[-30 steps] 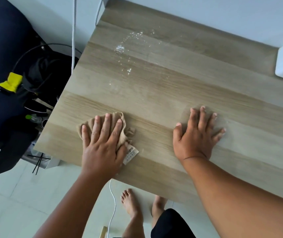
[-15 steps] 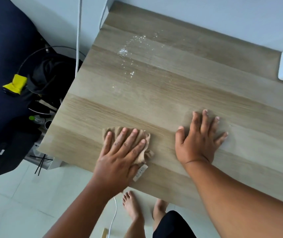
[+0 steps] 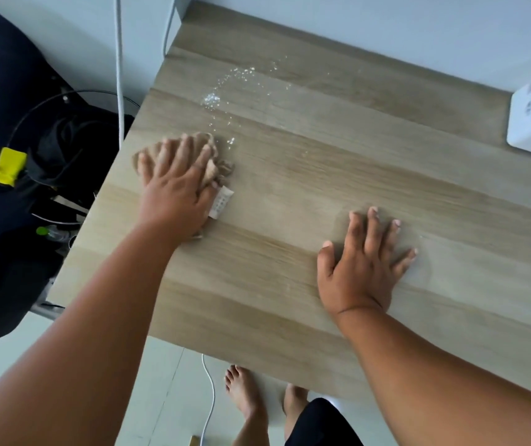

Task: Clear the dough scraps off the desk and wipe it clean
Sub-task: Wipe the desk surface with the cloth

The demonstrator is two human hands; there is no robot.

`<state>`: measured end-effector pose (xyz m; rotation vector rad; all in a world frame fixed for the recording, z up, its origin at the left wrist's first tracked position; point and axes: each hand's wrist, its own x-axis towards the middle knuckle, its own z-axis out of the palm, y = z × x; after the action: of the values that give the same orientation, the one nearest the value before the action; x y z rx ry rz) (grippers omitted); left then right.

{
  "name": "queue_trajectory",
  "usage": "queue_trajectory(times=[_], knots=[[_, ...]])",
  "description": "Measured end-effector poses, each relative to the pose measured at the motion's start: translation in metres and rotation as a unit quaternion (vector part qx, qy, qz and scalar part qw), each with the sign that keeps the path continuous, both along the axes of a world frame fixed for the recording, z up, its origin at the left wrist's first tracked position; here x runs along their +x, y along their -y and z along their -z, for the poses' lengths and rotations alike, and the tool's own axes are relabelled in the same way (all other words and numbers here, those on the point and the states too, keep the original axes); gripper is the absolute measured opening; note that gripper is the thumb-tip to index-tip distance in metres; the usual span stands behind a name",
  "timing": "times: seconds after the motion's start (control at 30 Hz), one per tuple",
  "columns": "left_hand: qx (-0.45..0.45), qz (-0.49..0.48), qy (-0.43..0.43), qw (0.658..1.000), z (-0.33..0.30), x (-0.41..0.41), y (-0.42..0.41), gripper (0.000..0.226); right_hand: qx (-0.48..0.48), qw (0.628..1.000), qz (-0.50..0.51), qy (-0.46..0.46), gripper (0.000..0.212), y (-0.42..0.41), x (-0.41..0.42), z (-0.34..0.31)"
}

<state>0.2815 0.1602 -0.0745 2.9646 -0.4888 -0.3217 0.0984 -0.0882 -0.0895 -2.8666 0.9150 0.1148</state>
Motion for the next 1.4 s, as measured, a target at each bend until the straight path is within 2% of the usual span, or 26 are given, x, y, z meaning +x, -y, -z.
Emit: queue_trajectory(times=[0.17,0.37,0.47,0.57,0.73,0.83,0.93,1.17,1.27,1.4], knots=[[-0.038,0.167,0.029,0.985,0.002,-0.057,0.040,0.068,0.002,1.000,0.001,0.001,0.074,0.000,0.000,-0.001],[-0.069,0.210,0.059,0.973,0.006,-0.128,0.001,0.065,-0.002,1.000,0.000,0.002,0.075,0.001,-0.001,0.001],[-0.062,0.174,0.057,0.981,0.003,-0.120,-0.037,0.064,-0.005,1.000,0.003,0.003,0.074,0.002,-0.002,0.003],[-0.049,0.082,0.034,0.995,-0.001,-0.088,-0.062,0.069,-0.007,1.000,0.001,0.004,0.074,0.001,-0.001,0.003],[-0.008,-0.030,0.020,0.999,-0.003,-0.005,-0.055,0.077,-0.005,1.000,0.002,0.008,0.073,0.001,-0.001,0.003],[0.001,-0.051,0.004,0.999,0.000,0.038,-0.035,0.082,-0.005,1.000,0.000,0.009,0.073,0.000,0.000,0.002],[-0.011,-0.020,0.003,1.000,0.001,0.045,-0.010,0.082,-0.005,1.000,0.001,0.006,0.073,0.000,-0.001,0.001],[-0.064,0.128,0.044,0.989,0.007,-0.044,-0.006,0.070,-0.003,1.000,0.003,0.009,0.074,-0.001,0.000,0.001],[-0.074,0.161,0.067,0.982,0.010,-0.099,-0.010,0.067,-0.003,1.000,0.001,0.007,0.073,0.000,0.000,0.001],[-0.064,0.178,0.053,0.981,0.011,-0.150,0.014,0.068,-0.007,1.000,-0.002,0.000,0.073,0.001,-0.001,0.000]])
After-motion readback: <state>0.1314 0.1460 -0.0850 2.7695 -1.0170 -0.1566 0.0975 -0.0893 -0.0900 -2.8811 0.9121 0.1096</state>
